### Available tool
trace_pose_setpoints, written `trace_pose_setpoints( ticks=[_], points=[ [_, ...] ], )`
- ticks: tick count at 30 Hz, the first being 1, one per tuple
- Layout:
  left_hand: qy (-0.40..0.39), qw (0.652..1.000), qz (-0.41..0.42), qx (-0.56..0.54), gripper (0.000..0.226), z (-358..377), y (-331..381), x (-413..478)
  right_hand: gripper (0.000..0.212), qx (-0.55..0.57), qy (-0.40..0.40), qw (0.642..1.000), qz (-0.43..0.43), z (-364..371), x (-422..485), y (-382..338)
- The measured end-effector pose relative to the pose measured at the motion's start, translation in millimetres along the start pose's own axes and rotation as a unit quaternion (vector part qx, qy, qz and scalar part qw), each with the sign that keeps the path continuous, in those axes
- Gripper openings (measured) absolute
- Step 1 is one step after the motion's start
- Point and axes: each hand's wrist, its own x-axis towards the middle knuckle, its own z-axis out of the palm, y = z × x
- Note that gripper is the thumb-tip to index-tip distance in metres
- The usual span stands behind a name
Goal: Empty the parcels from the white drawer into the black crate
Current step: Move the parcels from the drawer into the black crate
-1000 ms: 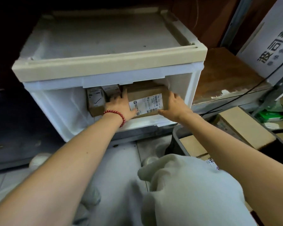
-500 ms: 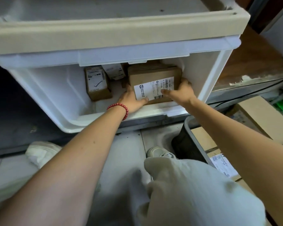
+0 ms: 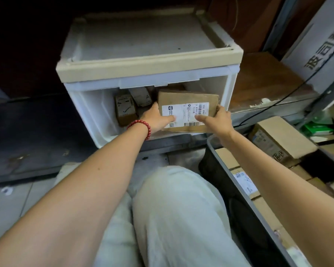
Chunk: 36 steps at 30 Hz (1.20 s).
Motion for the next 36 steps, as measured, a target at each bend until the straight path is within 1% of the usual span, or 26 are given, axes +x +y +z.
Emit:
trace_pose_setpoints(
  ticks=[2,3,6,7,11,13,15,17,19,21,24,26,28,30,32,34,36],
  points=[
    [-0.016,1.000,0.005,0.005,0.060,0.5,5.8,-12.6,0.114,0.023,0.001,1.000,0.007,-10.0,-16.4,-1.0],
    [-0.020,1.000,0.010,0.007,0.058,1.4,9.7,-22.3,0.109,0.032,0.002,0.999,0.012,-17.7,-29.6,-3.5],
    [-0.032,0.999,0.037,-0.003,0.053,6.6,22.6,-49.8,0.070,0.083,0.014,0.996,0.039,-40.0,-71.6,-11.4],
    [-0.041,0.998,0.045,-0.010,0.053,10.1,26.9,-58.4,0.063,0.117,0.026,0.992,0.045,-45.8,-81.5,-8.3],
    [-0.072,0.995,0.071,-0.024,0.052,29.4,36.8,-86.6,0.059,0.231,0.125,0.962,0.072,-51.5,-121.5,15.6],
    [-0.091,0.992,0.090,-0.022,0.051,32.4,42.1,-91.0,0.053,0.268,0.152,0.948,0.084,-51.8,-137.8,23.2],
    [-0.092,0.990,0.110,0.000,0.051,30.6,47.3,-91.0,0.054,0.293,0.144,0.941,0.092,-56.1,-146.7,26.7],
    [-0.092,0.989,0.118,0.018,0.049,30.2,52.8,-89.3,0.055,0.314,0.153,0.932,0.094,-63.7,-149.7,32.1],
    [-0.111,0.984,0.136,0.016,0.050,33.0,57.9,-87.4,0.056,0.339,0.164,0.920,0.111,-67.8,-148.6,42.8],
    [-0.132,0.978,0.159,0.007,0.051,37.4,61.1,-84.4,0.057,0.369,0.159,0.907,0.128,-67.1,-149.0,50.8],
    [-0.136,0.973,0.186,0.006,0.054,42.3,64.1,-77.3,0.060,0.399,0.149,0.895,0.131,-64.3,-147.3,57.3],
    [-0.126,0.972,0.196,0.009,0.059,45.7,65.9,-70.0,0.057,0.395,0.154,0.898,0.117,-64.0,-145.2,59.6],
    [-0.111,0.976,0.190,0.003,0.064,48.2,68.6,-61.6,0.053,0.370,0.160,0.911,0.093,-65.3,-143.0,61.1],
    [-0.103,0.981,0.162,-0.026,0.066,49.7,71.4,-52.2,0.050,0.344,0.157,0.924,0.058,-67.2,-142.9,59.4],
    [-0.096,0.985,0.117,-0.085,0.067,51.6,72.8,-42.5,0.048,0.314,0.138,0.939,0.024,-67.7,-144.7,56.8],
    [-0.064,0.986,0.077,-0.134,0.062,53.8,74.4,-36.0,0.051,0.263,0.119,0.957,-0.014,-68.8,-146.5,56.8],
    [-0.023,0.982,0.045,-0.183,0.052,54.4,77.6,-33.0,0.053,0.219,0.096,0.970,-0.046,-71.9,-148.1,52.8]
  ],
)
